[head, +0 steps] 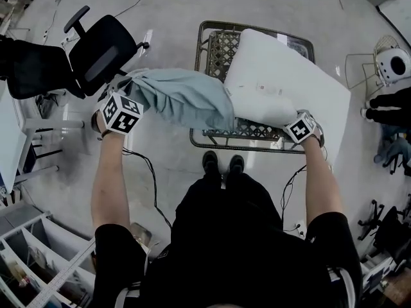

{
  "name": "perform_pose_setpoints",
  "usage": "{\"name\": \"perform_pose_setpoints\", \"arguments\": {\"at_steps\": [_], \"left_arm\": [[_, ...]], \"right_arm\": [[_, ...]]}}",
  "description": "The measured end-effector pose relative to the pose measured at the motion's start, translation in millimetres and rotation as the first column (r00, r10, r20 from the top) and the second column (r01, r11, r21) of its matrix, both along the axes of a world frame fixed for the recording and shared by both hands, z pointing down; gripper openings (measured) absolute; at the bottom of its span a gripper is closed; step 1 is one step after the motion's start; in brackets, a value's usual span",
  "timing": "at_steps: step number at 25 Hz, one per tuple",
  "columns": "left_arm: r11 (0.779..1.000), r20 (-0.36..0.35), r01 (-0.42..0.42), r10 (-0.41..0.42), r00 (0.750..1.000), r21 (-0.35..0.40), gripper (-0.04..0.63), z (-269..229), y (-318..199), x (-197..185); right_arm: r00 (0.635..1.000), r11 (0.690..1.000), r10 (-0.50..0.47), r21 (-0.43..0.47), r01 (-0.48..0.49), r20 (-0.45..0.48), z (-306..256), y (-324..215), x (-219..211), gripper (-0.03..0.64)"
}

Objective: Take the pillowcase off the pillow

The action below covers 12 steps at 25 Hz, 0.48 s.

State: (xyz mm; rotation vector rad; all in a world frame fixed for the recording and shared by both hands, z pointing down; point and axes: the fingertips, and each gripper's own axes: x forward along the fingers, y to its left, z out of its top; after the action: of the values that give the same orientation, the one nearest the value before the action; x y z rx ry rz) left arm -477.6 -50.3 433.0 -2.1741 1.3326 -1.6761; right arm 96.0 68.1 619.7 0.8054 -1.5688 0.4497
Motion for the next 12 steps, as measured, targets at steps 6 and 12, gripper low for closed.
{"name": "perform_pose_setpoints", "arguments": {"at_steps": [6, 12], "left_arm": [[0.978, -0.146, -0.028, 0.06, 0.988, 0.209, 0.015, -94.4, -26.2, 28.3], [0.939, -0.215, -0.129, 0.204, 0.955, 0.318, 0.017, -155.3, -34.2, 94.3]], "right_arm": [[0.997, 0.998, 0.063, -0.002, -0.063, 0.041, -3.0, 3.1, -15.8, 0.275], [0.975, 0.997, 0.032, 0.066, -0.048, 0.219, -18.7, -9.2, -103.3, 0.253]]}}
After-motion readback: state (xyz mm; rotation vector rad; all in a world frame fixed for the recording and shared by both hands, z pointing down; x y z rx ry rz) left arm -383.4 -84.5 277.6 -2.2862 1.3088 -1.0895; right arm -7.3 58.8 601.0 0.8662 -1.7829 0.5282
